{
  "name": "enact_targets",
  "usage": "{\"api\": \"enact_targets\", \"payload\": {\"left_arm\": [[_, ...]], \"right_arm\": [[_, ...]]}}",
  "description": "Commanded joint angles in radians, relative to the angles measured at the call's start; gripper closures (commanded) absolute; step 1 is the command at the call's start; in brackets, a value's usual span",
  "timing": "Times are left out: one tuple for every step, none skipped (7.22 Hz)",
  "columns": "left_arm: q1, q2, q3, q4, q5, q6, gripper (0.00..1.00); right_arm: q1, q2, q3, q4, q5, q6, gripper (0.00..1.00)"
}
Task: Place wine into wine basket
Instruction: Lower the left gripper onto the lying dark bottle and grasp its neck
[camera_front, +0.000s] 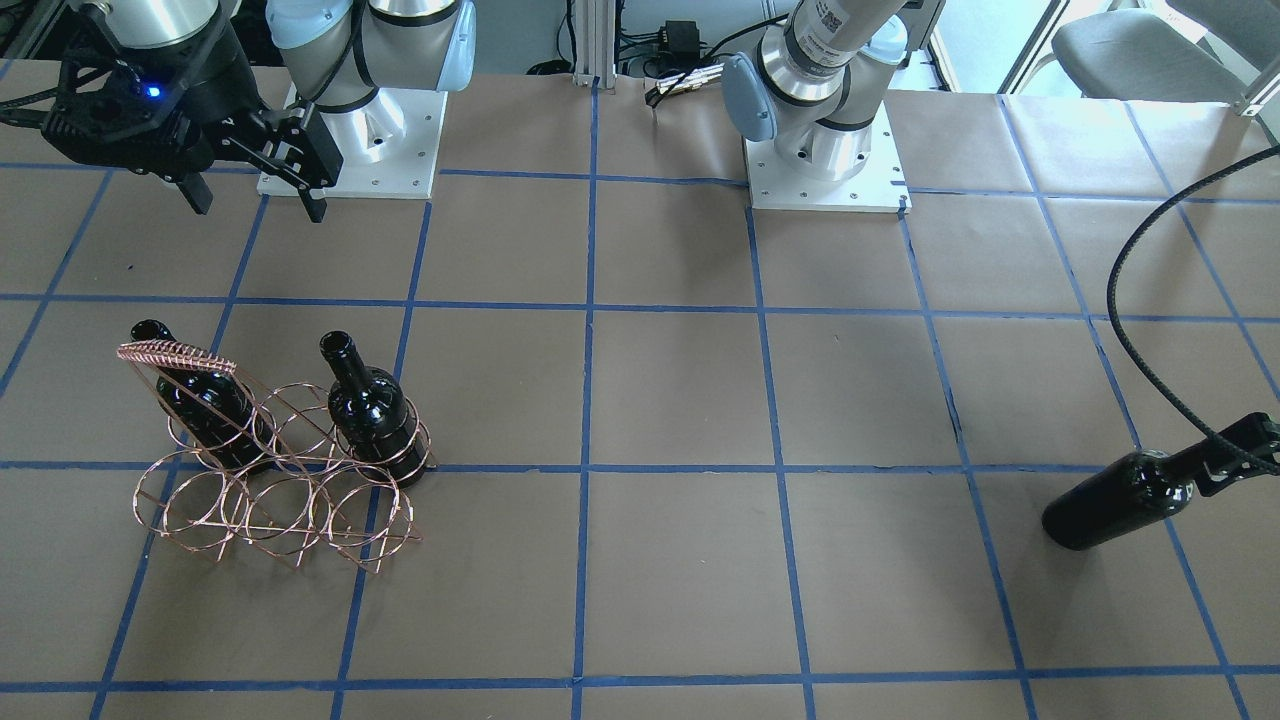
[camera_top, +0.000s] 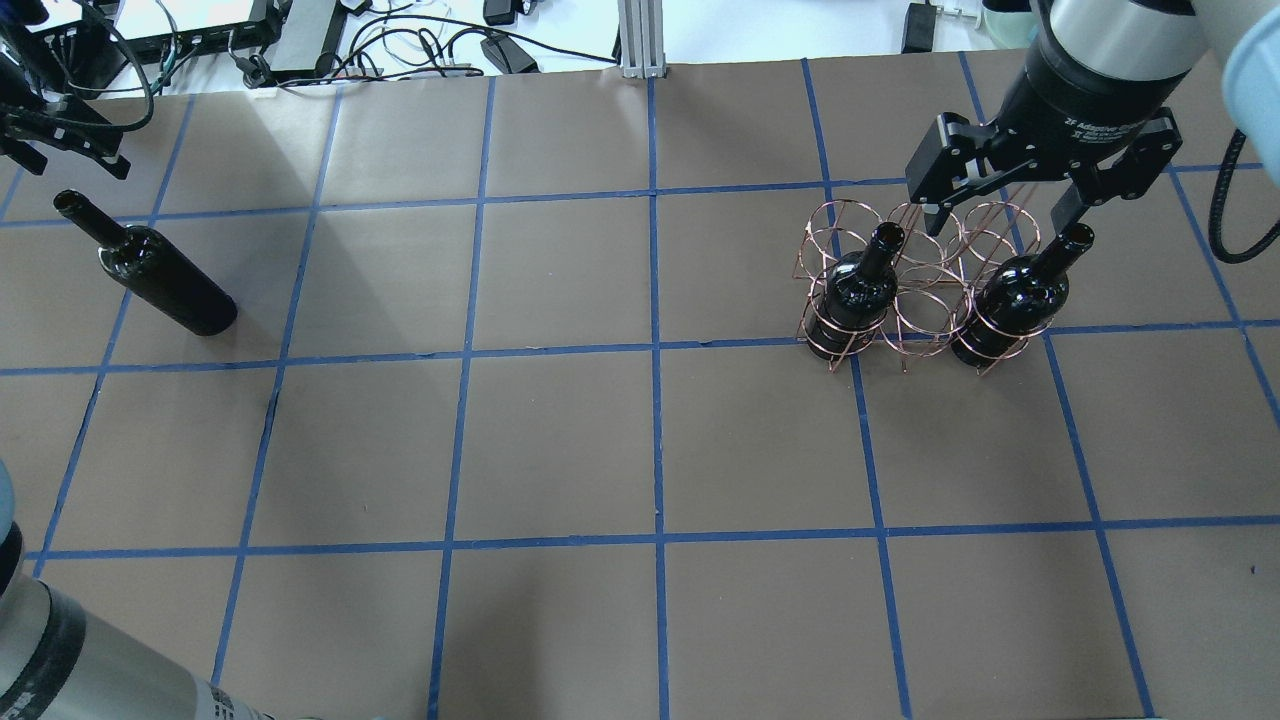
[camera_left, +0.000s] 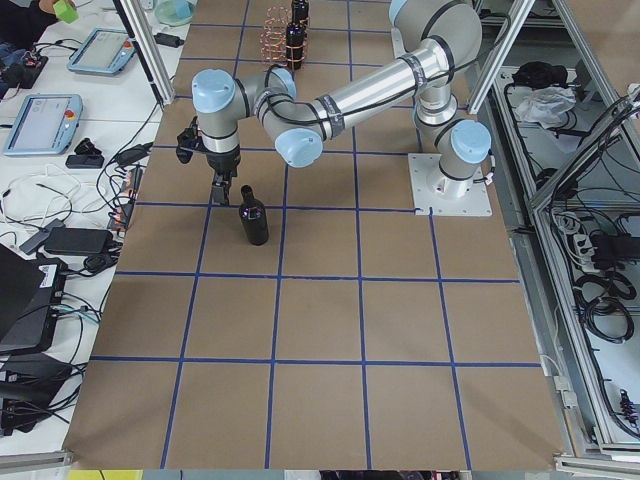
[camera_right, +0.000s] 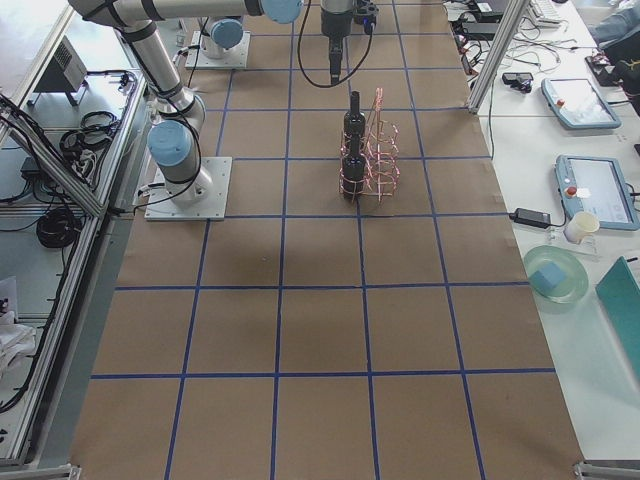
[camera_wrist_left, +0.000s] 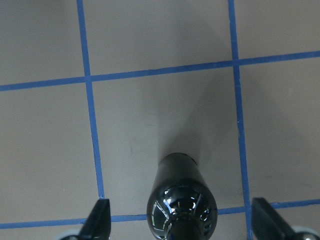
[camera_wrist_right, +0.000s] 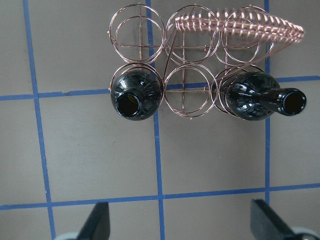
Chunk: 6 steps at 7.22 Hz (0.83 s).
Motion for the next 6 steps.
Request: {"api": "enact_targets", "payload": {"left_arm": [[0.001,-0.006,-0.026,-0.013,0.003,0.000,0.00],[0.001,-0.006,-0.033,-0.013,0.011,-0.002,0.00],[0.001,-0.006,-0.036,-0.027,0.050,0.000,0.00],[0.001,-0.002,-0.040,-0.039,0.051,0.000,0.02],[0.001,0.008,-0.040,-0.062,0.051,-0.002,0.02],[0.002,0.011,-0.041,-0.076,0.049,-0.002,0.02]], "right_arm": [[0.000,0.000,0.000,0.000,0.000,0.000,0.01],[0.000,0.000,0.000,0.000,0.000,0.000,0.01],[0.000,0.000,0.000,0.000,0.000,0.000,0.01],[0.000,0.000,0.000,0.002,0.000,0.000,0.01],[0.000,0.000,0.000,0.002,0.000,0.000,0.01],[0.000,0.000,0.000,0.002,0.000,0.000,0.01]]}}
